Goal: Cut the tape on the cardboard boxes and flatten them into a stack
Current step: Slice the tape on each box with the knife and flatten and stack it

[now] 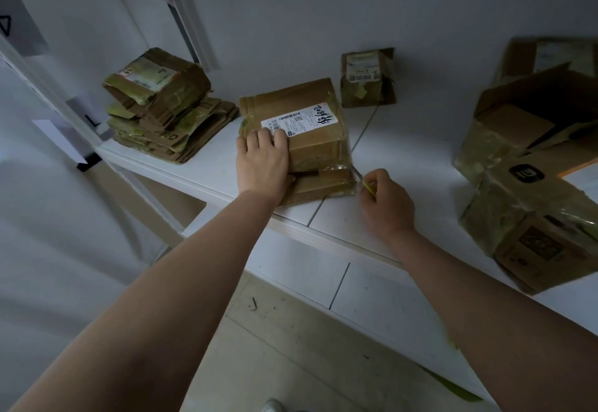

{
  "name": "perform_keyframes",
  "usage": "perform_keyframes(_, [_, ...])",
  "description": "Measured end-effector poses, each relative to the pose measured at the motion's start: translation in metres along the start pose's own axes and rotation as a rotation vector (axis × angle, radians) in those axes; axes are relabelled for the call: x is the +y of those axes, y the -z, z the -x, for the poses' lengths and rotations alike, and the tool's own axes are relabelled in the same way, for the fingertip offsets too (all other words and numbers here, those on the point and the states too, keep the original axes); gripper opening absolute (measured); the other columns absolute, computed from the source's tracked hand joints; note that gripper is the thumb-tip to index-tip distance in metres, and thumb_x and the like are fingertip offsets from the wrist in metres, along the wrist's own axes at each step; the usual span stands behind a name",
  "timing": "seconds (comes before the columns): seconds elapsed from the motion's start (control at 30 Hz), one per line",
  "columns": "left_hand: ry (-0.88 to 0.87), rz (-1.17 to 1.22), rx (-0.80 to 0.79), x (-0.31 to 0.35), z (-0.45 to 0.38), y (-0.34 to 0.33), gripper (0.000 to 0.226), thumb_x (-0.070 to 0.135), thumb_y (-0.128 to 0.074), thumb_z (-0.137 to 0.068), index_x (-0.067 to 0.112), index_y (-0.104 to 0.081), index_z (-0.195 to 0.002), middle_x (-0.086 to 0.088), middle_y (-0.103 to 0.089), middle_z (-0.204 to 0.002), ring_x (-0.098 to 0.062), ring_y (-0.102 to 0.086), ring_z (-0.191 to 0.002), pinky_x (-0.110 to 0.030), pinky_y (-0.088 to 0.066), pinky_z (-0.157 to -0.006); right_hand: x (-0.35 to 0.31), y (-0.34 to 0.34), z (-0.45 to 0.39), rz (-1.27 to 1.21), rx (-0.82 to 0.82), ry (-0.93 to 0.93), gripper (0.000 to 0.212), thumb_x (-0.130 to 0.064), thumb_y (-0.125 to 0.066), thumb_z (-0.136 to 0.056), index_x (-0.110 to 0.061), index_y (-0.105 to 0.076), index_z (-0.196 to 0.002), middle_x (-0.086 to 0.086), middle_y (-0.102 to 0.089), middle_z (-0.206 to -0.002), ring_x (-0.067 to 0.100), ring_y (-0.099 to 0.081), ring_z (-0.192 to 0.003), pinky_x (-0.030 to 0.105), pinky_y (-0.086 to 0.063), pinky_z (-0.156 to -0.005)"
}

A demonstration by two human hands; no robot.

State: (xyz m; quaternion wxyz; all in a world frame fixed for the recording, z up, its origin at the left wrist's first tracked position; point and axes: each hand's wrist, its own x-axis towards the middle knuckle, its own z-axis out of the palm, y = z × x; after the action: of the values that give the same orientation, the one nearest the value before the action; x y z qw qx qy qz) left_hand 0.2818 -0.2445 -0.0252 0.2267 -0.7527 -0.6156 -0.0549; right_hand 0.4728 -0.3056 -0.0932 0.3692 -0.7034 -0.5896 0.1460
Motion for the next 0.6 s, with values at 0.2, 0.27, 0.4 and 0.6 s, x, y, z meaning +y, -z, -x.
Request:
perform_keyframes(0.2, [-0.105, 0.021, 0.144, 0.027, -0.006, -0.005, 0.085, 0.038, -0.071, -0.079, 0.013, -0.022, -0.144, -0.023, -0.033, -0.147, -0.041, -0.029, -0.137, -0.056, -0.025, -0.111, -0.001, 0.001, -0.004, -0.189, 0.076, -0.075, 0.015, -0.018, -0.053, -0.091, -0.01, -0.05, -0.104, 0.007, -0.062, -0.09, 0.032, -0.059, -0.084, 0.034, -0.044, -0.068])
perform_keyframes(0.27, [-0.167, 0.013, 0.124, 0.036, -0.005, -0.007, 0.084, 0.035, -0.064, -0.086, 0.018, -0.01, -0.147, -0.021, -0.024, -0.153, -0.04, -0.024, -0.141, -0.055, -0.023, -0.112, 0.0, 0.001, -0.004, -0.238, 0.101, -0.081, 0.019, -0.016, -0.055, -0.09, -0.011, -0.045, -0.105, 0.003, -0.056, -0.086, 0.029, -0.058, -0.078, 0.03, -0.041, -0.065])
perform_keyframes(0.4, [-0.172, 0.044, 0.116, 0.035, -0.011, -0.01, 0.073, 0.025, -0.068, -0.084, 0.019, -0.029, -0.144, -0.018, -0.044, -0.138, -0.039, -0.045, -0.123, -0.054, -0.039, -0.104, 0.003, 0.001, -0.01, -0.28, 0.129, -0.095, 0.013, -0.015, -0.051, -0.093, -0.015, -0.039, -0.098, 0.005, -0.055, -0.085, 0.027, -0.056, -0.076, 0.028, -0.037, -0.064])
perform_keyframes(0.6, [-0.316, 0.217, 0.034, -0.003, -0.02, -0.005, 0.088, 0.024, -0.074, -0.07, 0.019, -0.034, -0.148, -0.016, -0.044, -0.144, -0.04, -0.042, -0.128, -0.054, -0.035, -0.106, 0.007, -0.001, -0.014, -0.115, 0.09, -0.026, 0.023, -0.032, -0.045, -0.098, -0.011, -0.05, -0.102, 0.012, -0.06, -0.083, 0.036, -0.058, -0.08, 0.034, -0.037, -0.062])
